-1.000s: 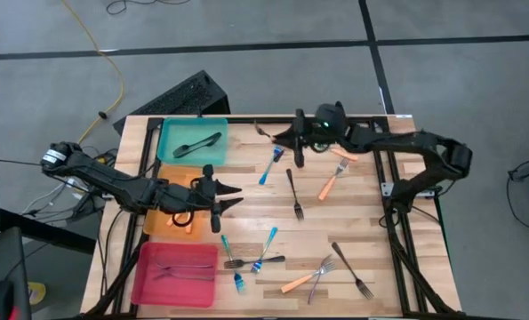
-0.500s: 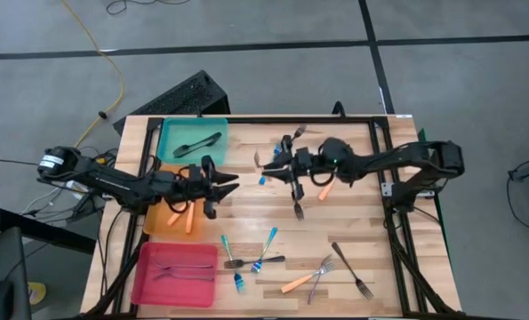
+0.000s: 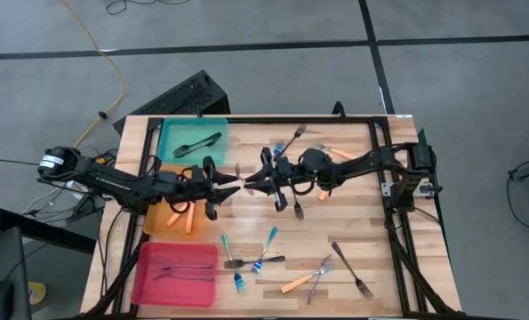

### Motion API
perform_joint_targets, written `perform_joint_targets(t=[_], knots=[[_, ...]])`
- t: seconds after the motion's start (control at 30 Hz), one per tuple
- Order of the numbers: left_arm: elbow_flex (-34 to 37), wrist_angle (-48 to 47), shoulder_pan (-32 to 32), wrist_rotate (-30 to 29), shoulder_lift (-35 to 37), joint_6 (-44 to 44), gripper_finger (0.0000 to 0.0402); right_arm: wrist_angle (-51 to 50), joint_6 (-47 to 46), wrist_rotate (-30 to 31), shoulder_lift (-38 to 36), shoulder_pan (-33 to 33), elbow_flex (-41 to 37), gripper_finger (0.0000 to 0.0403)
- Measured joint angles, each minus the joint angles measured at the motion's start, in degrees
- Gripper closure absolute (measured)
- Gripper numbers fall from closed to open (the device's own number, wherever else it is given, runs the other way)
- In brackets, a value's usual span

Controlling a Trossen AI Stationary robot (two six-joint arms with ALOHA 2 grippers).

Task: Sort silverware by color (type)
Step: Put the orange fork into the orange bin

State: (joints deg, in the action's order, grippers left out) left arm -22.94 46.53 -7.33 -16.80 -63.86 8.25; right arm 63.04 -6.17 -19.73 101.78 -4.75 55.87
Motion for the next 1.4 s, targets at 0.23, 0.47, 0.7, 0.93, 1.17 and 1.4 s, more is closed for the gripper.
perform_joint_targets(t=[0.23,0.47,0.7,0.93,1.17,1.4], knots=[[0.00,2.25,-0.02,1.59,-0.02,-0.09,0.0227,0.12,0.11,0.04,-0.02,-0.21,0.05,0.0338],[-0.02,2.91,-0.02,1.98,-0.02,0.94,0.0219,0.01,0.42,0.03,-0.02,-0.13,0.42,0.0338],[-0.59,3.00,0.26,1.42,-3.48,3.66,0.0218,-0.87,0.61,-1.22,-0.03,-0.11,1.89,0.0338],[-5.96,4.98,0.28,4.13,-11.37,1.63,0.0218,-2.23,0.61,-1.45,-0.04,0.05,1.93,0.0339],[-8.24,4.43,0.31,5.05,-14.12,1.30,0.0218,-2.82,0.68,-1.51,-0.04,0.28,1.93,0.0332],[-7.93,2.26,-0.15,6.49,-12.55,2.38,0.0218,-3.08,0.62,-2.08,-0.04,0.17,1.93,0.0331]])
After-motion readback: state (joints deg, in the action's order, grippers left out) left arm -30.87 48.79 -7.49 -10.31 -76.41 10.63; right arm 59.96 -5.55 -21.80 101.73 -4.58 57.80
